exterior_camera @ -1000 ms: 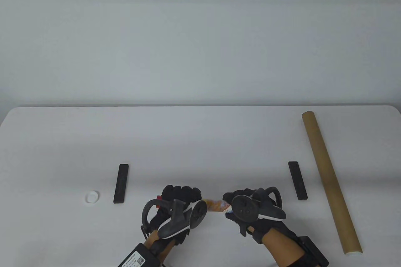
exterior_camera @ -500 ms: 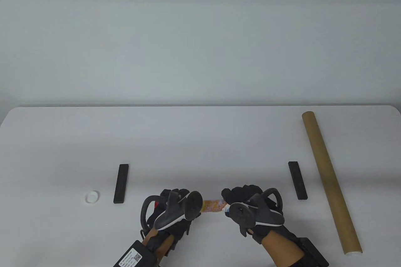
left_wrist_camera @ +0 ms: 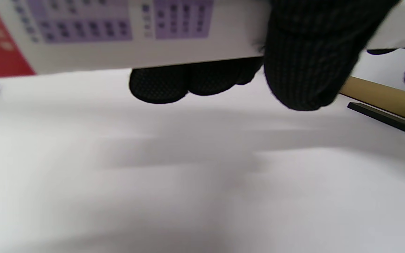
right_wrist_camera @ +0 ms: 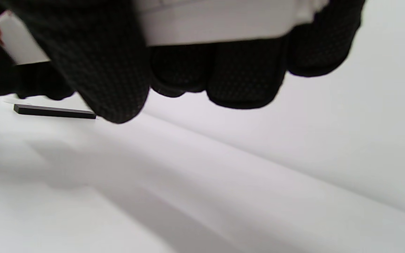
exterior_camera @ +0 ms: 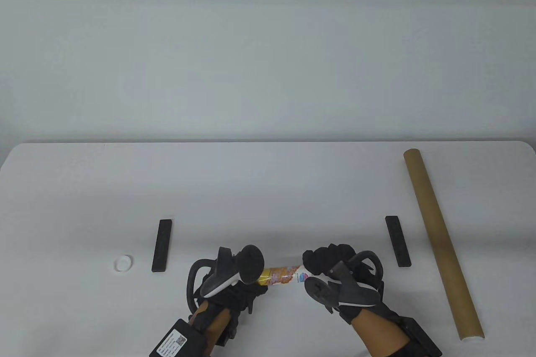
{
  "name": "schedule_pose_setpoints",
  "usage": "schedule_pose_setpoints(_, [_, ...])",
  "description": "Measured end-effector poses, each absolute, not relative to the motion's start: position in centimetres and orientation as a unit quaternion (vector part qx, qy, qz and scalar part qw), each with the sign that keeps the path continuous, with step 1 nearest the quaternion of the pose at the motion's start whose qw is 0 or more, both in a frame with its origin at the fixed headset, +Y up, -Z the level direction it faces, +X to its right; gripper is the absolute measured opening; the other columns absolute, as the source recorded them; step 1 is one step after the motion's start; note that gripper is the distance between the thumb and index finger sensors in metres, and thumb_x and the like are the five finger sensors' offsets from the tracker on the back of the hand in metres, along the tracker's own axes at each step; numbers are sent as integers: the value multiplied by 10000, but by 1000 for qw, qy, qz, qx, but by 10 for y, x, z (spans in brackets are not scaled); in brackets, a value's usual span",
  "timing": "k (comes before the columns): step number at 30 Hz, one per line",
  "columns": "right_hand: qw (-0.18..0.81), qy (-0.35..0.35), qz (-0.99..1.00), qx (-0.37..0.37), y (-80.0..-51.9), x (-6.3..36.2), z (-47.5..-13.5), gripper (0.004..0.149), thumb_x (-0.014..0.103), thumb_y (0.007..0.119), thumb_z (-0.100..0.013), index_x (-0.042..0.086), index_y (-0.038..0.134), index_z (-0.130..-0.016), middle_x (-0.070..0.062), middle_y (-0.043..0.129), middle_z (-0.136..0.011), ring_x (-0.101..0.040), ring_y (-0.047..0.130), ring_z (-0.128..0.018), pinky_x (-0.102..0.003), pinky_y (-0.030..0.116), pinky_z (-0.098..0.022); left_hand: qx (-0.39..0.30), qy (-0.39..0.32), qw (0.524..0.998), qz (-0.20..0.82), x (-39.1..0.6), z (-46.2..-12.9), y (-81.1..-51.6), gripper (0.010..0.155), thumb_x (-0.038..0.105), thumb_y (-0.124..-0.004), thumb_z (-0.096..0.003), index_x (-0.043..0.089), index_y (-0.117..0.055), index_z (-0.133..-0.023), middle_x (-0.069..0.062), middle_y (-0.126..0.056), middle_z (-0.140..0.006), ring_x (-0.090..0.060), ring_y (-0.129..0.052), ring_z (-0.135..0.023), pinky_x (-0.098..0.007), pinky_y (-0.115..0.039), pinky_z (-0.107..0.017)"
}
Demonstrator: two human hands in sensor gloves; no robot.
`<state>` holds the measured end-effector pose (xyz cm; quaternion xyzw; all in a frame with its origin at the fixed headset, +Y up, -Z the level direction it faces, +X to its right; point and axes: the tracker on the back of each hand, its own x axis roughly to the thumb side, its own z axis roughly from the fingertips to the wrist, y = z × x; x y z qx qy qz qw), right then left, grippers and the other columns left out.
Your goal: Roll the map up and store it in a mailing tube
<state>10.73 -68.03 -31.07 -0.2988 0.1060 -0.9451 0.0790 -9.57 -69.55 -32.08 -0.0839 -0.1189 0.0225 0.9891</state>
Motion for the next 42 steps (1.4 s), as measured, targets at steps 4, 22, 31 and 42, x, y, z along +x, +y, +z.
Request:
schedule_pose_setpoints(4, [13, 35, -954, -296, -680, 105, -316, 556, 405, 990, -431, 68, 889, -861, -56, 960, -608, -277, 1020, -449, -539, 823, -446, 6, -133, 990, -35, -79, -307, -687, 640, 599, -957, -346, 426, -763, -930, 76, -947, -811, -178, -1018, -722, -417, -746, -703])
schedule_pose_setpoints(22, [-241, 26, -939, -245, -642, 145, -335, 868, 549, 856, -514, 31, 539, -1134, -256, 624, -1067, -556, 708, -924, -692, 571, -634, 25, -116, 993, 5, -97, -314, -685, 442, 585, -995, -328, 442, -878, -730, 128, -990, -569, -113, -1040, -509, -370, -792, -636])
schedule_pose_setpoints(31, [-215, 67, -973, -55, -612, 238, -372, 1029, 534, 907, -484, -8, 329, -1140, -316, 391, -1127, -623, 460, -1016, -727, 449, -656, 15, -119, 992, 29, -100, -314, -684, 447, 586, -993, -328, 439, -876, -734, 125, -990, -569, -113, -1041, -509, -371, -792, -637])
schedule_pose_setpoints(42, [-196, -15, -962, 191, -674, 355, -387, 1021, 485, 917, -490, -41, 317, -1126, -343, 382, -1109, -639, 456, -1001, -731, 440, -650, 1, -123, 992, 31, -100, -315, -685, 446, 585, -991, -331, 438, -875, -736, 123, -989, -573, -114, -1040, -514, -373, -788, -642])
